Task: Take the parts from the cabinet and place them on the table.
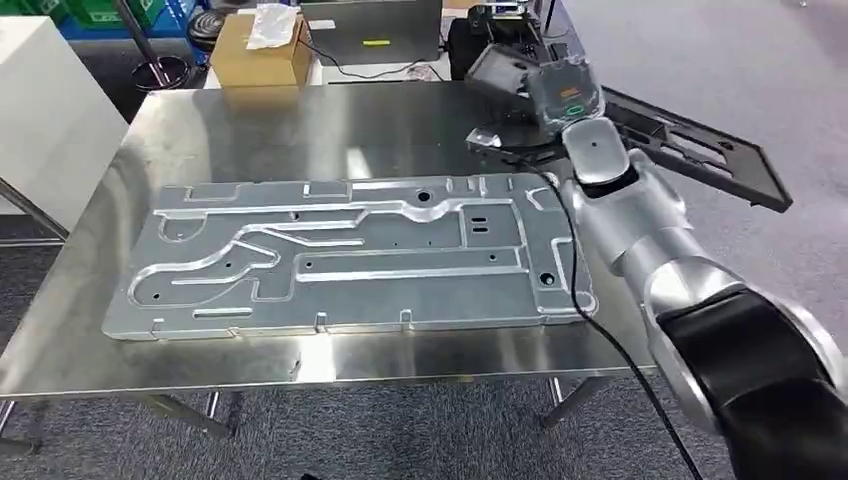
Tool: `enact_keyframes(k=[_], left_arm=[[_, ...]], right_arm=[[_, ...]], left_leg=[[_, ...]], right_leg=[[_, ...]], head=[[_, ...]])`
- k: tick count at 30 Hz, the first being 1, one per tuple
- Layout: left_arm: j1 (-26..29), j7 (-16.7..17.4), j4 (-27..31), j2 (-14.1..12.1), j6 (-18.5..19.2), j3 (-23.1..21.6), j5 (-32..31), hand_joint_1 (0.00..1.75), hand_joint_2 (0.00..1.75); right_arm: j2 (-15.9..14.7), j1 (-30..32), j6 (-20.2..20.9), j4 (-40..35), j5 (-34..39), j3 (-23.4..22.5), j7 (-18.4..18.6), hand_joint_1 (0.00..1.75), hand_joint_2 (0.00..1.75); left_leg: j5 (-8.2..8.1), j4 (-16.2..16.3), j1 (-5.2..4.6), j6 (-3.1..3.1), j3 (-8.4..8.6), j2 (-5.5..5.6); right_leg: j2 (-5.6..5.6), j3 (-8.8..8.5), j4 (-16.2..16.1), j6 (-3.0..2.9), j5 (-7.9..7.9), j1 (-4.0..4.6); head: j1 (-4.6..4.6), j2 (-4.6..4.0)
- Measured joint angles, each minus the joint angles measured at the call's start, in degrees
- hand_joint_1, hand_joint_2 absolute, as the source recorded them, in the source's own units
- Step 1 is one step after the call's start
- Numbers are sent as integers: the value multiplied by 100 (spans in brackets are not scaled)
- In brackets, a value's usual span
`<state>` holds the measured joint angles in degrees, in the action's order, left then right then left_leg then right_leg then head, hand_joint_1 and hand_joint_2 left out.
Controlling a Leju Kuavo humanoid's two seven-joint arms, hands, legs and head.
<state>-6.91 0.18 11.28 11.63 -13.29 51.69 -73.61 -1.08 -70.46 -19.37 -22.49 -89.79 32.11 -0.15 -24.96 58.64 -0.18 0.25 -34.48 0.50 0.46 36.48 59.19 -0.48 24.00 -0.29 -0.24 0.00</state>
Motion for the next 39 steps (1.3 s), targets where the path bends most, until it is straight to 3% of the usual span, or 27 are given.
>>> enact_keyframes(k=[3,4,5,8,9,10,11,13,14,15,18,19,20,21,23,24,25,26,28,29,30,33,34,35,36,38,39], left_arm=[[0,0,0,4,-13,2,0,0,175],[2,0,0,22,-15,2,-2,0,175],[0,0,0,26,-26,2,-4,0,175],[10,2,0,50,-42,2,-11,0,175],[13,2,0,50,-46,2,-11,0,175],[13,4,0,50,-46,2,-13,0,175],[12,9,0,52,-48,2,-13,0,175],[8,20,0,61,-59,2,-15,0,175],[9,24,0,63,-61,2,-15,0,175],[5,33,0,65,-63,2,-15,0,175],[14,39,0,70,-83,2,-4,0,175],[11,39,0,68,-94,4,-2,0,175],[15,35,0,70,-103,4,-2,0,175],[15,33,0,70,-105,7,2,0,175],[-8,6,0,70,-105,17,4,0,175],[-33,-9,0,70,-103,22,4,0,175],[-44,-22,0,74,-103,22,4,0,175],[-40,-24,0,74,-98,22,4,0,175],[-19,-26,0,74,-96,22,-7,0,175],[-1,-24,0,74,-96,24,-11,0,175],[11,-24,0,72,-94,24,-11,0,175],[15,-35,0,79,-90,26,-11,0,175],[15,-35,0,85,-87,26,-11,0,175],[12,-35,0,98,-87,26,-11,0,175],[10,-35,0,98,-87,26,-11,0,175],[14,-35,0,100,-81,26,-9,0,175],[14,-35,0,100,-81,26,-4,0,175]], right_arm=[[167,94,79,99,0,66,15,166,175],[219,118,103,129,2,68,18,166,175],[267,131,121,151,2,70,22,166,175],[344,181,177,230,2,92,29,166,175],[368,222,204,263,2,105,28,166,175],[409,263,249,293,2,118,28,166,175],[451,296,289,321,2,125,28,166,175],[525,312,328,350,2,138,28,166,175],[543,312,339,357,2,151,31,166,175],[584,306,359,367,0,173,26,166,175],[696,371,440,407,2,223,-7,166,175],[740,381,448,413,4,228,-17,166,175],[798,384,461,424,13,230,-19,166,175],[855,382,466,429,20,238,-19,166,175],[938,405,499,448,20,265,-39,166,175],[966,435,507,461,20,265,-44,166,175],[986,461,527,481,20,265,-57,166,175],[1019,488,531,490,22,265,-68,166,175],[1078,499,536,494,22,265,-70,166,175],[1115,498,540,496,22,267,-72,166,175],[1124,491,553,507,17,269,-74,166,175],[1152,556,603,536,13,289,-103,166,175],[1174,570,619,536,13,295,-107,166,175],[1190,583,630,536,13,304,-107,166,175],[1194,574,645,540,13,308,-107,166,175],[1218,591,710,555,0,345,-107,166,175],[1222,631,752,569,0,367,-107,166,175]], left_leg=[[1,-2,5,55,-18,5],[44,-86,61,105,23,-11],[58,-109,56,127,37,-11],[63,-106,58,154,31,-10],[61,-102,59,155,32,-2],[56,-98,64,149,35,1],[45,-88,67,141,40,4],[0,-43,70,94,51,3],[-29,-23,68,61,45,-2],[-44,6,32,33,19,-4],[-36,-47,44,-43,44,-11],[-68,-26,41,-89,43,-7],[-158,82,53,-119,6,-16],[-338,363,53,-132,-114,-15],[-771,1323,62,-156,-552,-15],[-875,1701,62,-161,-739,-15],[-840,1802,62,-163,-797,-16],[-673,1617,62,-153,-718,-18],[-117,641,61,-106,-269,-18],[64,154,59,-64,-70,-18],[-9,70,25,-45,-12,-14],[-8,8,13,-4,-21,4],[21,-50,48,40,-2,6],[52,-96,75,70,33,-10],[64,-111,80,95,37,-15],[57,-110,80,121,33,-24],[57,-109,80,122,33,-23]], right_leg=[[-2,2,-40,76,-27,-2],[-4,20,-13,109,15,11],[-19,67,117,143,114,-3],[-19,636,1353,221,719,-37],[-19,808,1686,239,792,-51],[-20,848,1714,250,716,-65],[-21,750,1456,252,518,-77],[-29,272,457,242,-13,-101],[-37,109,56,226,-67,-102],[-33,58,2,192,-32,-45],[-21,70,17,85,-13,-12],[-27,44,-33,31,-37,-72],[-31,26,-58,0,-39,-72],[-31,20,-57,-61,-35,-70],[-25,3,-55,-86,-22,-49],[-30,-7,-52,-96,-15,-36],[-34,-20,-50,-101,-8,-27],[-32,-33,-47,-101,1,-21],[-10,-63,-32,-92,23,-15],[-5,-65,-27,-76,35,-14],[-2,-39,-10,-52,37,22],[-12,-9,-33,31,2,2],[-10,-19,-34,72,2,32],[-10,1,34,100,75,4],[-16,102,238,125,233,8],[-16,499,1111,167,673,-20],[-16,702,1535,187,818,-34]], head=[[13,0],[4,2],[26,0],[28,0],[29,0],[28,0],[29,0],[28,0],[31,0],[26,0],[22,0],[20,2],[22,0],[2,0],[4,0],[4,0],[5,0],[7,0],[4,0],[7,0],[11,0],[13,0],[15,0],[11,0],[33,0],[28,0],[31,0]])
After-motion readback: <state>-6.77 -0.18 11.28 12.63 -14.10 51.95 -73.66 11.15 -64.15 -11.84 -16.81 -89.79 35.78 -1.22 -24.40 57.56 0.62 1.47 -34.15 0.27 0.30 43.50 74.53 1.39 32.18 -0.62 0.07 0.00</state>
